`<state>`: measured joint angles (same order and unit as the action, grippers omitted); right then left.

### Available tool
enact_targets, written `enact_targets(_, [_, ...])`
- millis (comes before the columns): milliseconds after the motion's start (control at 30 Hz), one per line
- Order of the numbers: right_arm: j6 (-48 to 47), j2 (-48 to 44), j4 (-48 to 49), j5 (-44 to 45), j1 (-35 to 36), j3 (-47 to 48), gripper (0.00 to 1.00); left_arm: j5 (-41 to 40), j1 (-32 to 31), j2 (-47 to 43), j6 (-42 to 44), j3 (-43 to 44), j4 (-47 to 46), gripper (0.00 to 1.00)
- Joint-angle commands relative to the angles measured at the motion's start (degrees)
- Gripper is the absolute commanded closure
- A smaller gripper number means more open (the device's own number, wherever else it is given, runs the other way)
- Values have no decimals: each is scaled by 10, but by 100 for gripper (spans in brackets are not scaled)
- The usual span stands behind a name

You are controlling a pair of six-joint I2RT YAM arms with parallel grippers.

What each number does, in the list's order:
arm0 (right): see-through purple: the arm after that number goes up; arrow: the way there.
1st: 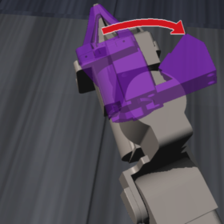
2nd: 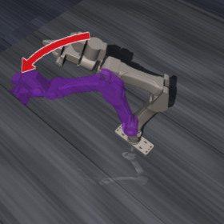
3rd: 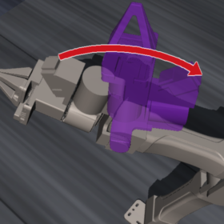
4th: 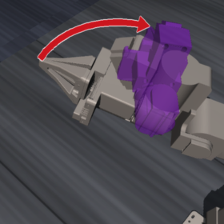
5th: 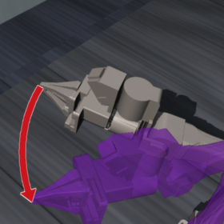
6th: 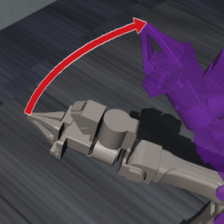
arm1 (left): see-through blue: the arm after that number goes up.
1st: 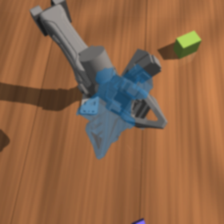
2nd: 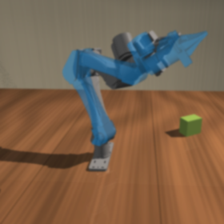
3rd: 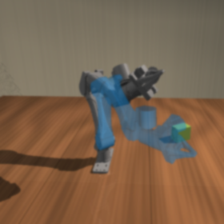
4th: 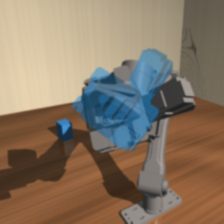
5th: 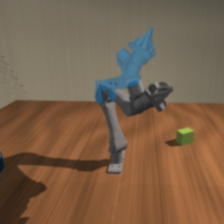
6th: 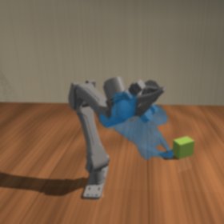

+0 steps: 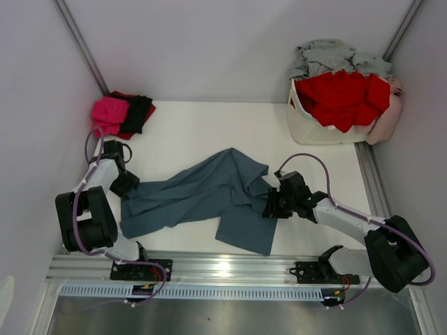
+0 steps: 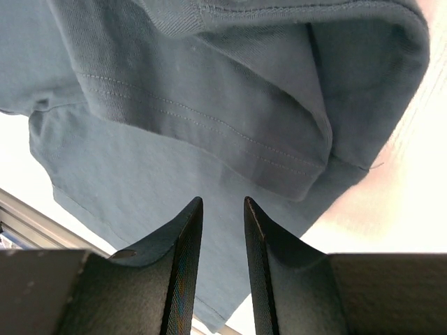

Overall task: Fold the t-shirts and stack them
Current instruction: Flatten out the tshirt

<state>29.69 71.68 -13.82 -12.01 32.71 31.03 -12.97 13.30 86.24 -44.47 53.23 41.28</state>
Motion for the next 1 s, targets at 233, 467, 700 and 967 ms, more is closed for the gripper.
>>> enact_targets(233, [-10, -37, 6, 20, -3, -4, 66, 33, 12, -7, 18, -32, -11, 73])
enact_targets(467, [-6, -41, 10, 19, -3, -9, 66, 42, 13, -39, 19, -59, 6, 77])
enact_targets(700, [-2, -35, 22, 9, -3, -11, 66, 53, 25, -67, 24, -46, 18, 61])
enact_targets(967, [-2, -35, 25, 9, -3, -12, 66, 60, 29, -91, 15, -43, 36, 46])
